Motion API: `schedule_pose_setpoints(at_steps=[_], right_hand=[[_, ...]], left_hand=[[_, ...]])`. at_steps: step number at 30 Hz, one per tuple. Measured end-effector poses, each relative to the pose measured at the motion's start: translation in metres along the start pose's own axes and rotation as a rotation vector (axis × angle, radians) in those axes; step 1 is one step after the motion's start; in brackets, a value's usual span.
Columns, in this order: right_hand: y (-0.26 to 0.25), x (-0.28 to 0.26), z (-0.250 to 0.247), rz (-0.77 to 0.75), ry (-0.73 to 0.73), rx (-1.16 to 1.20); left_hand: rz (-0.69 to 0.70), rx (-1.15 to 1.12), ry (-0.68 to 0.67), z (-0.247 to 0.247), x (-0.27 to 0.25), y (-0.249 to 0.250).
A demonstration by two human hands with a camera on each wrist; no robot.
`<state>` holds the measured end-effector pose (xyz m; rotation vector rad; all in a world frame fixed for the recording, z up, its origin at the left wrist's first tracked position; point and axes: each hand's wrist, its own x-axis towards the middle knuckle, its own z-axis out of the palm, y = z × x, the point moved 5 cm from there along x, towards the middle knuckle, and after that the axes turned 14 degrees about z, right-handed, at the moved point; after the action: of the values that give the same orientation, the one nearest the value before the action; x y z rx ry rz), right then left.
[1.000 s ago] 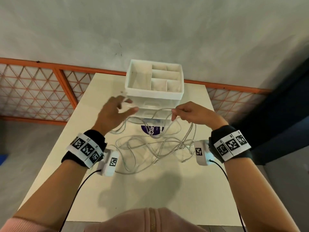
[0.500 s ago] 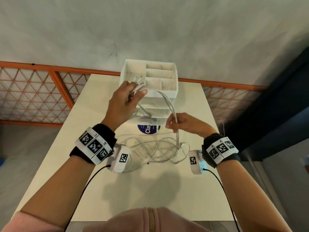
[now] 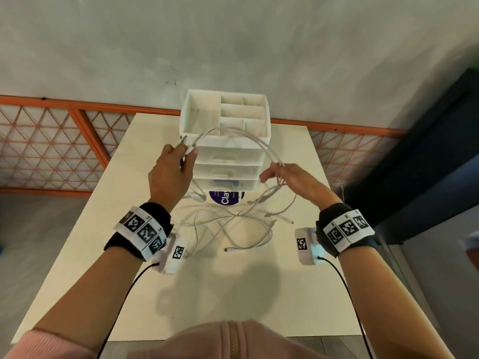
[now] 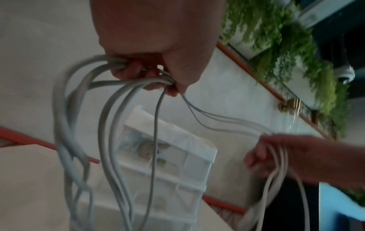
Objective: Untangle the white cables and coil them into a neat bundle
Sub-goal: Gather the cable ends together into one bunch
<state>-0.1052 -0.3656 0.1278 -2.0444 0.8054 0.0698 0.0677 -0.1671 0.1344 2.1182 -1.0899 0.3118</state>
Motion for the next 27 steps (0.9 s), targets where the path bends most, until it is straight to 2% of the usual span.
schedule_pose_setpoints(at_steps=[2, 4, 7, 9, 11, 13, 17, 22, 25, 27], right_hand=[[-0.017, -0.007, -0.014, -0.083, 0.123, -0.034], [-0.030, -0.011, -0.022, -0.105, 0.189, -0.034], [-0.043, -0.014, -0.015, -0.127, 0.092, 0.019], [-0.048, -0.013, -0.006, -0.139, 0.017, 0.083], [-0.049, -0.010, 0.003, -0.153, -0.035, 0.133], [-0.046, -0.008, 0.010, -0.151, -0.085, 0.167], [-0.035, -0.006, 0.014, -0.143, -0.110, 0.188], [-0.026, -0.006, 0.020, -0.152, -0.158, 0.211], [-0.021, -0.004, 0.016, -0.148, -0.094, 0.198], [-0.018, -0.003, 0.005, -0.159, 0.017, 0.146]], left_hand=[[-0.045, 0.034, -0.103, 0.011, -0.009, -0.010], [-0.053, -0.039, -0.203, 0.022, -0.016, -0.014], [0.013, -0.312, -0.326, 0.037, -0.024, 0.002], [-0.007, -0.509, -0.375, 0.048, -0.029, 0.020], [-0.038, -0.664, -0.382, 0.057, -0.032, 0.034], [-0.047, -0.726, -0.374, 0.063, -0.033, 0.040], [-0.063, -0.746, -0.338, 0.071, -0.034, 0.035], [-0.050, -0.776, -0.382, 0.083, -0.035, 0.044], [-0.059, -0.729, -0.369, 0.090, -0.034, 0.042], [-0.068, -0.654, -0.388, 0.093, -0.033, 0.033]])
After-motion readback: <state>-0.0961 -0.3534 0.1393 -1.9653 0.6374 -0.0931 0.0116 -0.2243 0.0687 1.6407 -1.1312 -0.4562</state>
